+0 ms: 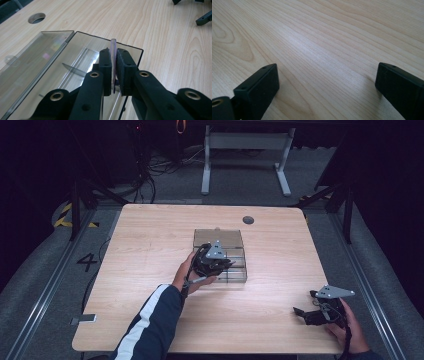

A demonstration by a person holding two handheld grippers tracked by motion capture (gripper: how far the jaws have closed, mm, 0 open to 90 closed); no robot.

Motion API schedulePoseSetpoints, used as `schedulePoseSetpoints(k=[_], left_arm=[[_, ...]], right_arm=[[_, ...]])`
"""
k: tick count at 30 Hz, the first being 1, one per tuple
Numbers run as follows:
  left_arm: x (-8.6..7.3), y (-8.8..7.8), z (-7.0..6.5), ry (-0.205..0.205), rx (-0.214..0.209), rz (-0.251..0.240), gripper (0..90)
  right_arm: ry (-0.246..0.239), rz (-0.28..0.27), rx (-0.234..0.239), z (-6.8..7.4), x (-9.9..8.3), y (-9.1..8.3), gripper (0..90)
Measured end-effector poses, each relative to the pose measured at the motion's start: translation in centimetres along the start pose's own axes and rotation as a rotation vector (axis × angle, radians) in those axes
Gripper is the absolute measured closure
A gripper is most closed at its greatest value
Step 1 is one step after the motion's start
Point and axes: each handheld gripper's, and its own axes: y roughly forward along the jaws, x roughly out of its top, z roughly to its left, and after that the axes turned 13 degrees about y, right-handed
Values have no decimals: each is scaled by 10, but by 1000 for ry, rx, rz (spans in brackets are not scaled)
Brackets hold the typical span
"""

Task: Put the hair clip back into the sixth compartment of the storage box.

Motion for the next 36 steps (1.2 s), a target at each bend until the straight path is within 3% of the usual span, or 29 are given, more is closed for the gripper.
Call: schedulePoseSetpoints(k=[14,28,36], left_arm=[[5,28,-2,-9,-10,50,831],[2,42,-2,-48,-4,70,828],[3,48,-5,-47,-2,98,825]], right_arm=[[-1,0,0,0,0,0,53],[0,0,0,0,0,0,53],[0,0,0,0,0,0,53]])
